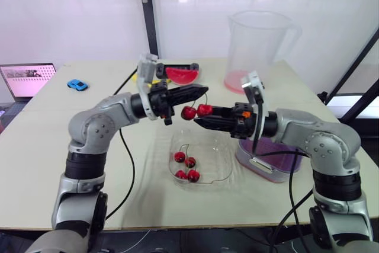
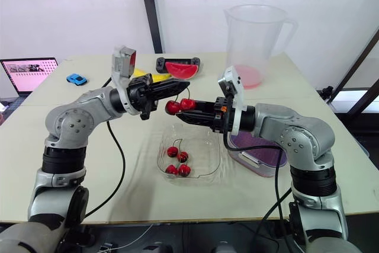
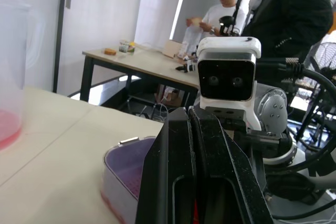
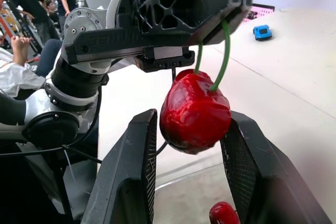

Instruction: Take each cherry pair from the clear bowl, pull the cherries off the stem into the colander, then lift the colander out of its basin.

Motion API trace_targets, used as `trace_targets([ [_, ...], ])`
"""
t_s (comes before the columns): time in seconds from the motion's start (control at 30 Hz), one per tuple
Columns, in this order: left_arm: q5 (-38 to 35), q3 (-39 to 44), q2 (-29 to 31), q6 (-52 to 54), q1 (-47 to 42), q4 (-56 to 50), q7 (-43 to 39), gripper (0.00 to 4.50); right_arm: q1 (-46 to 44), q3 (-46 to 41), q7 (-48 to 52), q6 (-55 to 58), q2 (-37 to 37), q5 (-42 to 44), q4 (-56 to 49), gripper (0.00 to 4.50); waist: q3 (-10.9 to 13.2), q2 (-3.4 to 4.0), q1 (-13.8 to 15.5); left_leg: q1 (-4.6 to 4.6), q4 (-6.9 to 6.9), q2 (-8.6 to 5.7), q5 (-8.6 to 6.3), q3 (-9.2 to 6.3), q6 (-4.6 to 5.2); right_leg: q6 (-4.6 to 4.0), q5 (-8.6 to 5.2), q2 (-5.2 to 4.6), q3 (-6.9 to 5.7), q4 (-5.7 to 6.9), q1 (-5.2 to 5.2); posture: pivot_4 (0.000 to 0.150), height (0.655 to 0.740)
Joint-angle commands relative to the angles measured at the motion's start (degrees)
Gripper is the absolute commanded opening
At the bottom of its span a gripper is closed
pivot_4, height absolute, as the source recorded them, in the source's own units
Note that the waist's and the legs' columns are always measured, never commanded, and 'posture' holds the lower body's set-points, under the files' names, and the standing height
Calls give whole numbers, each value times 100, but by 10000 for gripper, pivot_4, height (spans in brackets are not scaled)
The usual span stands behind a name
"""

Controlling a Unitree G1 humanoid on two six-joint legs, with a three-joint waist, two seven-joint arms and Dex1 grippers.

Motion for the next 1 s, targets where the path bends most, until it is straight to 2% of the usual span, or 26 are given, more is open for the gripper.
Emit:
trace_targets([
  [0.03,-64,14,-14,-86,-96,-179,-36,0,-196,-143,-105,-38,95,269,-7,18099,0,0,-7,0,0,0,0,0,0,0,0,0,0,0,0,1500,7400],
  [0.23,-20,-19,-66,-132,-116,-136,-54,0,-325,-305,-403,169,255,687,167,18099,0,0,1,0,0,1,2,0,-3,0,0,0,0,0,0,1500,7400],
  [0.47,-8,-3,-45,-160,-139,-110,-64,0,-259,-210,-464,238,158,726,146,18099,0,0,-4,0,-1,0,0,0,0,0,0,0,0,0,0,1500,7400],
  [0.6,7,8,-26,-167,-147,-101,-72,0,-218,-199,-463,221,99,697,151,7063,0,0,-2,0,0,0,0,0,0,0,0,0,0,0,0,1500,7400],
  [0.87,51,14,-40,-178,-173,-59,-104,0,-134,-143,-201,125,-190,577,266,7063,0,0,3,0,0,0,-1,1,2,0,0,0,0,-1,0,1500,7400],
  [1.0,46,7,-52,-207,-179,-47,-80,0,315,301,563,-38,-978,157,118,7063,1,-2,28,0,1,-1,-10,0,17,0,0,0,0,-2,2,1500,7400],
])
